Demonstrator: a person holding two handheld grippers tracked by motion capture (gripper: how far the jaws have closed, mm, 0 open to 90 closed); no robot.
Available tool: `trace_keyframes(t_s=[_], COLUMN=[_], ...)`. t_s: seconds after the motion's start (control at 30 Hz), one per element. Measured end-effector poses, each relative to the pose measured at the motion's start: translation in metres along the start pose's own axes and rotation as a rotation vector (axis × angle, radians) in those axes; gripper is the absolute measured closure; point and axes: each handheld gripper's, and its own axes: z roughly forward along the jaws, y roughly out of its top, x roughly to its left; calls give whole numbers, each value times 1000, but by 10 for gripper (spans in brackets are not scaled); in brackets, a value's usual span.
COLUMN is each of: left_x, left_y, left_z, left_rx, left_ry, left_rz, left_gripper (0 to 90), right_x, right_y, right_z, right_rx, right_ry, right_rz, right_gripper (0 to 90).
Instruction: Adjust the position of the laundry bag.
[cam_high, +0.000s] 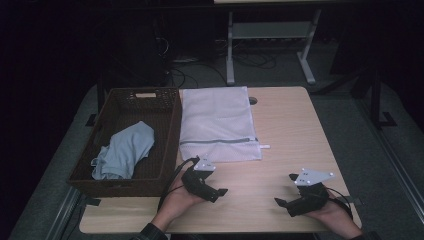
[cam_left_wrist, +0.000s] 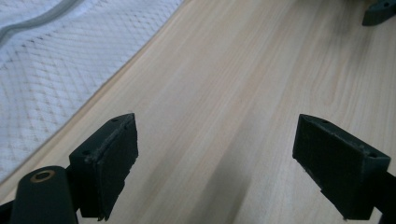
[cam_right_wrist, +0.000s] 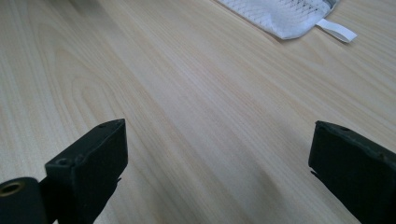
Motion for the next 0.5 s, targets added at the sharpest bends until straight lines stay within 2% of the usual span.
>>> trace_keyframes(t_s=[0.3, 0.5], left_x=[8, 14], left_y=[15, 21], left_z=[-1, 1], left_rx=[-27, -12], left_ry=[43, 64], left_rz=[-7, 15], left_gripper=[137, 138], right_x=[2, 1], right_y=[1, 2], right_z=[1, 0], right_rx=[-2, -8], right_ry=[1, 2], right_rz=[-13, -2], right_gripper=[39, 38])
